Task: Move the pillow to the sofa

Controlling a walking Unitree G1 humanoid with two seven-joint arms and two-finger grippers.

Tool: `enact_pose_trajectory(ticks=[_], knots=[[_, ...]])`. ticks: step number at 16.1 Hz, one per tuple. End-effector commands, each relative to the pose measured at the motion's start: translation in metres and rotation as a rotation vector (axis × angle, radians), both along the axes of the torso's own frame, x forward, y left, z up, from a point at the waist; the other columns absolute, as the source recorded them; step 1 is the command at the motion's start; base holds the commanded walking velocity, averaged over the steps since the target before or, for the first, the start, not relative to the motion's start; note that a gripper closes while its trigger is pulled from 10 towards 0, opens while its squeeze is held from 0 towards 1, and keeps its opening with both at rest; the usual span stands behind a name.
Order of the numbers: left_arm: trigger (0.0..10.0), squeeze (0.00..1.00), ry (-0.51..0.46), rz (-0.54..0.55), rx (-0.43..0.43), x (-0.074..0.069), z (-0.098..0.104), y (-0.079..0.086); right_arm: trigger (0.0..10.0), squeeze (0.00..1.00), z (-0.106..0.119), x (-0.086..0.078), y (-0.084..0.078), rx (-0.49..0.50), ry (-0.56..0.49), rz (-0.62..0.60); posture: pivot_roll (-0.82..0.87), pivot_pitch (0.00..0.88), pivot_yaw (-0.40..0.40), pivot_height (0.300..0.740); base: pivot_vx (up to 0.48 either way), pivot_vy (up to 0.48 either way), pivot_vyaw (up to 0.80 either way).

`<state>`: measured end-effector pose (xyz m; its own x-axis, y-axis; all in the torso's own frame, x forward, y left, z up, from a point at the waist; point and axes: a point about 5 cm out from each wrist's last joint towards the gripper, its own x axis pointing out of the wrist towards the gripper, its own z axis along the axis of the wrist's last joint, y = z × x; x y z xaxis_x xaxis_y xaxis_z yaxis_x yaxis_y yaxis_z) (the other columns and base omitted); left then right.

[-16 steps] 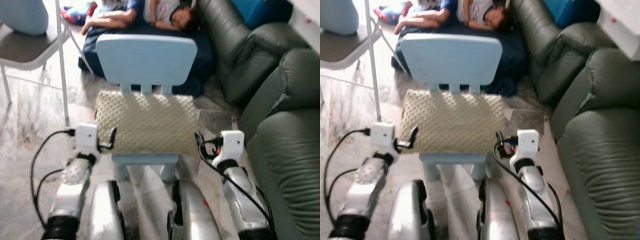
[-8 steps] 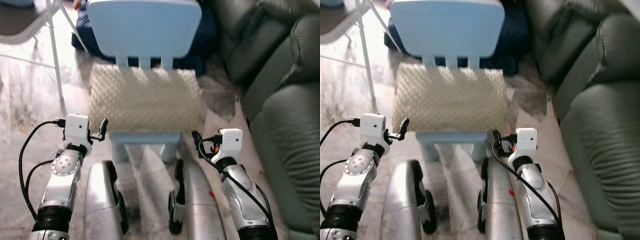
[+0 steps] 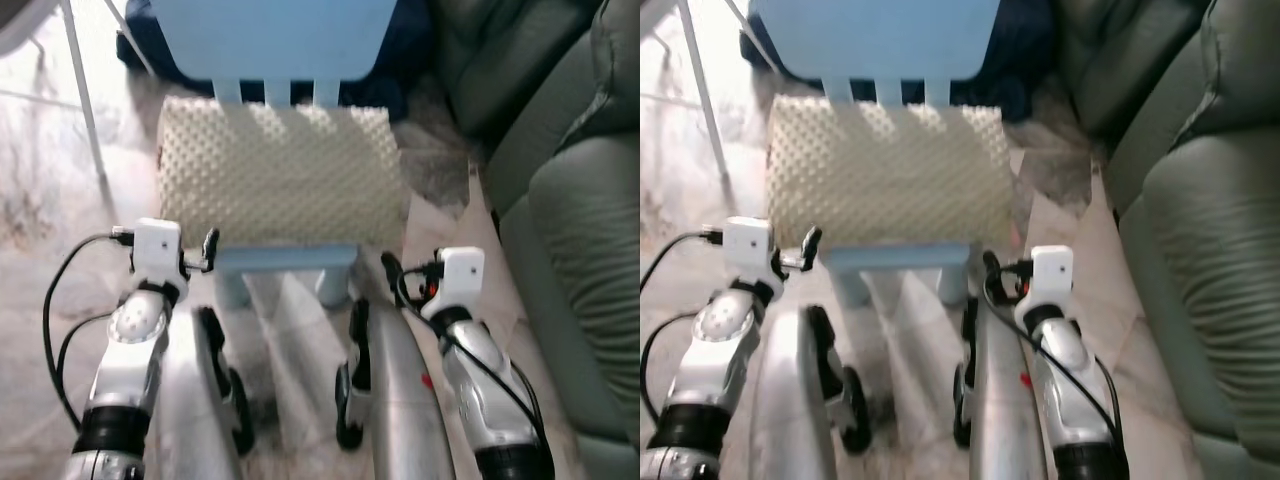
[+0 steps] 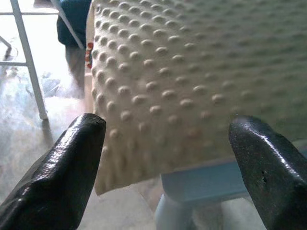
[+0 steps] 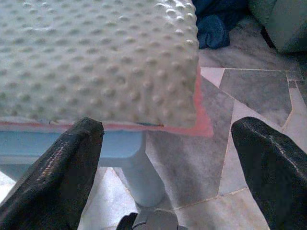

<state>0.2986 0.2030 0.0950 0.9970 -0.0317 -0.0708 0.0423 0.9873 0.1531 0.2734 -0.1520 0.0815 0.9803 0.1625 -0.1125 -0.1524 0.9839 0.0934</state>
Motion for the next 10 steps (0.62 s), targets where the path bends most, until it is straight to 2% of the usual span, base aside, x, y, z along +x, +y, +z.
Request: enact_pose_trajectory(ticks=[1, 3, 5, 10], knots=[[10.0, 0.00, 0.020, 0.010, 0.004, -0.0037, -0.0051, -0.0004, 10.0, 0.00, 0.0036, -0.0016, -0.0081, -0.002, -0.004, -0.008, -0.08, 0.320, -0.068, 0.500, 0.000, 0.000, 0.00], [10.0, 0.00, 0.015, 0.004, 0.004, -0.0032, -0.0053, -0.0019, 10.0, 0.00, 0.0073, -0.0011, -0.0105, -0.043, -0.034, -0.006, -0.08, 0.317, -0.072, 0.500, 0.000, 0.000, 0.25], [10.0, 0.00, -0.002, 0.008, -0.007, -0.0026, -0.0022, -0.0034, 10.0, 0.00, 0.0087, -0.0012, -0.0075, -0.031, -0.040, 0.013, -0.09, 0.316, -0.072, 0.500, 0.126, 0.000, 0.78], [10.0, 0.00, 0.000, 0.000, -0.011, -0.0002, -0.0020, -0.0071, 10.0, 0.00, 0.0084, -0.0002, -0.0079, -0.032, -0.035, 0.009, -0.09, 0.305, -0.071, 0.500, 0.253, 0.000, 0.00]])
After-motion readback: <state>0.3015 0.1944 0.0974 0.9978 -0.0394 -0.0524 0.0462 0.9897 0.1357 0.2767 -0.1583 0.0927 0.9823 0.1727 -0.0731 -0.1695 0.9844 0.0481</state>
